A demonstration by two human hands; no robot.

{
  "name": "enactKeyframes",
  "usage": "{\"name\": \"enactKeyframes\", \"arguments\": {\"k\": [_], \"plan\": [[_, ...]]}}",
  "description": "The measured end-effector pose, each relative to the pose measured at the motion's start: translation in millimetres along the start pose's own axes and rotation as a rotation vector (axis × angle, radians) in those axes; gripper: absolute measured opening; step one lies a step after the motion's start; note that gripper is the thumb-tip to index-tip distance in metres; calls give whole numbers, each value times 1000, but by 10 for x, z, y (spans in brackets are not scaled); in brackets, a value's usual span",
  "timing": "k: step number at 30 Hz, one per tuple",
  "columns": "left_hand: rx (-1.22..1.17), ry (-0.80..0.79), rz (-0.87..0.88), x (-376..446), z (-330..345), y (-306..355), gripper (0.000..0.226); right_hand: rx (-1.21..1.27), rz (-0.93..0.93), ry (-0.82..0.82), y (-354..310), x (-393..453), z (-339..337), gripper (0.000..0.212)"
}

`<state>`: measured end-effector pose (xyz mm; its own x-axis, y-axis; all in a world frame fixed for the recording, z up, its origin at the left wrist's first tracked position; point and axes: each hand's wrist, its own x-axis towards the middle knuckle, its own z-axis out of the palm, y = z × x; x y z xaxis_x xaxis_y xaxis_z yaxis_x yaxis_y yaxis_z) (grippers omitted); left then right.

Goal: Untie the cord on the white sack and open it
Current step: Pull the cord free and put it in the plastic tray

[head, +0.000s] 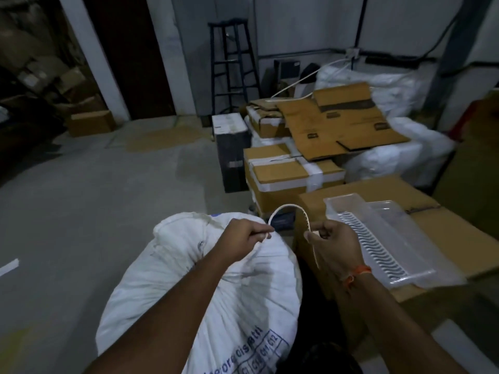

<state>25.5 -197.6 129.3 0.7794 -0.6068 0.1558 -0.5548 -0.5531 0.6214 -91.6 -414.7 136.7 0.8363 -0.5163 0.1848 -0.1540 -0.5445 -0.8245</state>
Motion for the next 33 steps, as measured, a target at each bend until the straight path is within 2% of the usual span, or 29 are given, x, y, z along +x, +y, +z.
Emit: {"name": "enactKeyframes", "arguments": {"k": [3,9,17,23,29,31,33], "plan": [[-13,-41,49,240,78,330,26,-45,5,23,75,69,-247,6],[-64,15,95,664,467,823,10,-174,-13,73,320,226,-768,7],[43,95,75,1122,1063,1271,7,-520,49,39,861,641,-1088,16],[195,-45,19,1421,1428,1461,9,-710,65,22,1115,841,-1043,19],[357,-237,19,1547,1650,1483,8,-887,57,-98,1292,959,-950,22],[365,-262,33,1546,1658,1506,9,-852,60,-101,1282,953,-992,34],[328,-229,37,1541,1665,1521,13,-683,71,-25,1262,900,-1114,36]]}}
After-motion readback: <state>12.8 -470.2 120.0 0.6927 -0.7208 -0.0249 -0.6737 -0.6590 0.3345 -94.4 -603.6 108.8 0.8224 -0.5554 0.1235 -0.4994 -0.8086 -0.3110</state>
